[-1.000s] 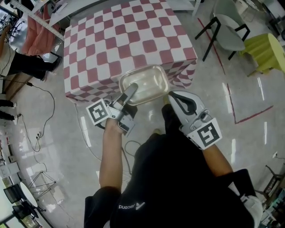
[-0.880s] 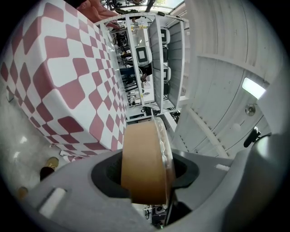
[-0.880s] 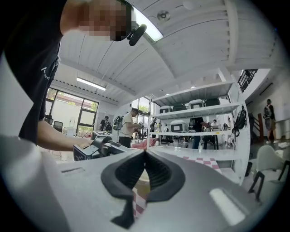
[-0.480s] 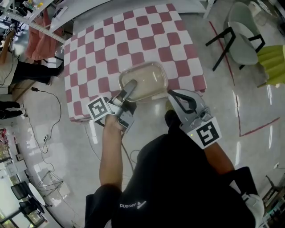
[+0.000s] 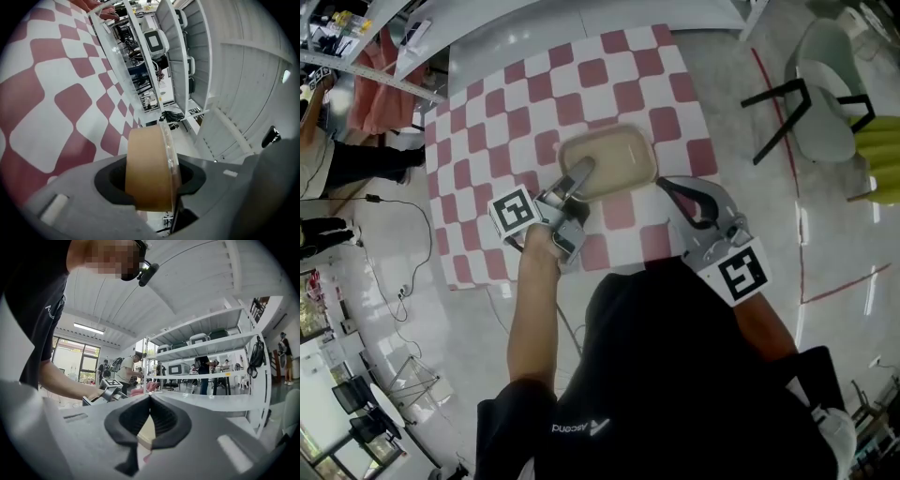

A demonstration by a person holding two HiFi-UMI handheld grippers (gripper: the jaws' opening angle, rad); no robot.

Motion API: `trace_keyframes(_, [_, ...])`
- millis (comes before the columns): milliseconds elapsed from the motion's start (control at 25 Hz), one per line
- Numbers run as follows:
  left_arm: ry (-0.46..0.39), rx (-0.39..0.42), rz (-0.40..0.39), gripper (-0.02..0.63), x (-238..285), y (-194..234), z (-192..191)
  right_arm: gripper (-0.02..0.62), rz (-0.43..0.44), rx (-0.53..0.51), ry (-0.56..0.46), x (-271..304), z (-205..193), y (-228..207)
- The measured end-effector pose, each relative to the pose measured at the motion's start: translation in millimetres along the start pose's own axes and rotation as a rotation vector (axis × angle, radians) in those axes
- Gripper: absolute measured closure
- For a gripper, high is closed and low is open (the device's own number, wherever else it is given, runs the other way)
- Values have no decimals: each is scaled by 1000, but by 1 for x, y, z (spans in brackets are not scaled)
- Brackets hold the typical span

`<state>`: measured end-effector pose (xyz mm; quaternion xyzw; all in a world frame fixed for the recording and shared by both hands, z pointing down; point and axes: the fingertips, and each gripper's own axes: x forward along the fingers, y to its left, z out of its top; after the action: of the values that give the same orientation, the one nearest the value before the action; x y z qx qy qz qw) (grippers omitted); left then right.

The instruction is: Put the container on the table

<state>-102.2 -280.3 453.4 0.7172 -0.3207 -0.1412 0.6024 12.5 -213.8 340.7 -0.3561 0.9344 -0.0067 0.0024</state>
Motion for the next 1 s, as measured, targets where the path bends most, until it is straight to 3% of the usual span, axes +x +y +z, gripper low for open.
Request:
trace_keyframes(240, [45,63,128,405,33,36,25,592,-16,29,26,14,-10,-25])
trace_keyframes(680, [158,89,204,393,57,65,36,592,-138,37,16,21,-5,-30])
trace_keyframes(1000, [196,274,304,238,53,72,35,592,-182,28,26,15,-8,-25])
